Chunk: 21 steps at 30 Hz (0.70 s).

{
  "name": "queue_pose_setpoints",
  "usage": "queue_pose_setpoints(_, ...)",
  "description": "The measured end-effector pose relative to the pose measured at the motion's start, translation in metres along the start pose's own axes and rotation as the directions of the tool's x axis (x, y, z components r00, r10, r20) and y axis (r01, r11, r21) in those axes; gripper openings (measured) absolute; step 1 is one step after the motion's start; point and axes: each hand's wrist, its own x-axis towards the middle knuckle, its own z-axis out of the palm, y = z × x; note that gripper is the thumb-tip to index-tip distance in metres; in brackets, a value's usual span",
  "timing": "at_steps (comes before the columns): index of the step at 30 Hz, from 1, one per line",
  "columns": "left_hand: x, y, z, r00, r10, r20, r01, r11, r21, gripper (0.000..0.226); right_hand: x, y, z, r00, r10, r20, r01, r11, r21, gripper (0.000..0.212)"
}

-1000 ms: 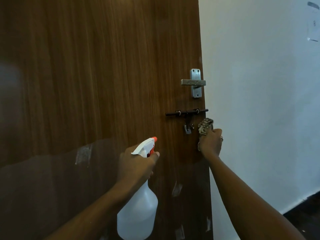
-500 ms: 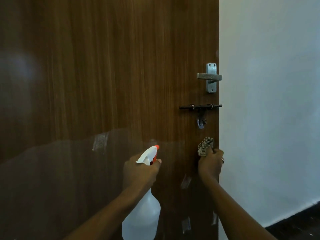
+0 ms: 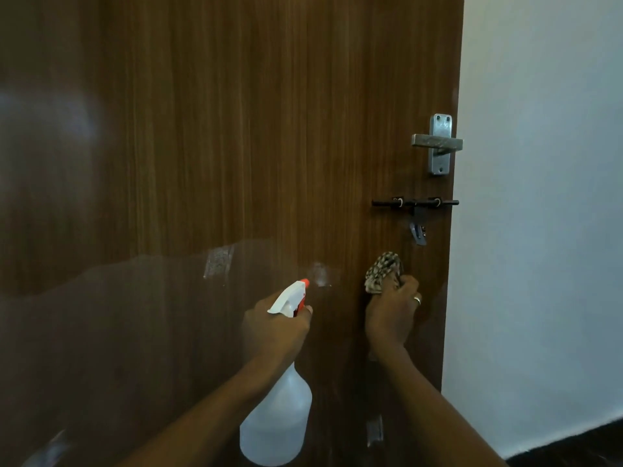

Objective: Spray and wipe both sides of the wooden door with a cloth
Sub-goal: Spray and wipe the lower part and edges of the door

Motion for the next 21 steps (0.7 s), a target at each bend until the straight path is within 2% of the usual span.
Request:
queue_pose_setpoints(1,0.001,0.000,-0.001,1.000,0.004,-0.010,-0.004,1.000,0.004,0.029,0.002,-0.010,0.003,1.000,-0.028,0.007,0.028,0.999,-0.039,0.041)
queue_pose_setpoints(4,0.002,0.003,-0.003,0.999,0.033,-0.037,-0.033,0.999,0.018,0.025,-0.017,-0.028,0.013,0.963,-0.252,0.098,0.264,0.956,-0.128,0.045)
queue_pose_setpoints(7,0.002,0.003,-0.006,0.996,0.052,-0.070,-0.051,0.998,0.020,0.030,-0.046,-0.010,0.025,0.797,-0.539,0.275,0.600,0.759,-0.251,0.062)
queue_pose_setpoints(8,0.002,0.002,-0.008,0.996,0.055,-0.077,-0.054,0.998,0.016,0.032,-0.053,0.002,0.026,0.779,-0.544,0.312,0.621,0.736,-0.270,0.069)
queue_pose_setpoints(10,0.002,-0.001,-0.012,0.995,0.051,-0.085,-0.050,0.999,0.019,0.030,-0.061,0.018,0.020,0.806,-0.501,0.314,0.584,0.758,-0.291,0.077)
queue_pose_setpoints(14,0.007,-0.008,-0.023,0.993,0.007,-0.116,-0.006,1.000,0.008,0.026,-0.049,-0.010,0.019,0.929,-0.319,0.188,0.366,0.869,-0.333,0.064)
queue_pose_setpoints(16,0.010,-0.011,-0.029,0.991,0.023,-0.130,-0.019,0.999,0.028,0.028,-0.045,-0.041,0.027,0.937,-0.309,0.161,0.346,0.874,-0.340,0.064)
queue_pose_setpoints(18,0.012,-0.011,-0.035,0.988,0.037,-0.148,-0.034,0.999,0.024,0.034,-0.050,-0.061,0.037,0.888,-0.409,0.210,0.457,0.834,-0.308,0.069)
queue_pose_setpoints(21,0.014,-0.013,-0.047,0.982,0.061,-0.179,-0.059,0.998,0.013,0.035,-0.068,-0.056,0.044,0.748,-0.593,0.297,0.663,0.691,-0.288,0.077)
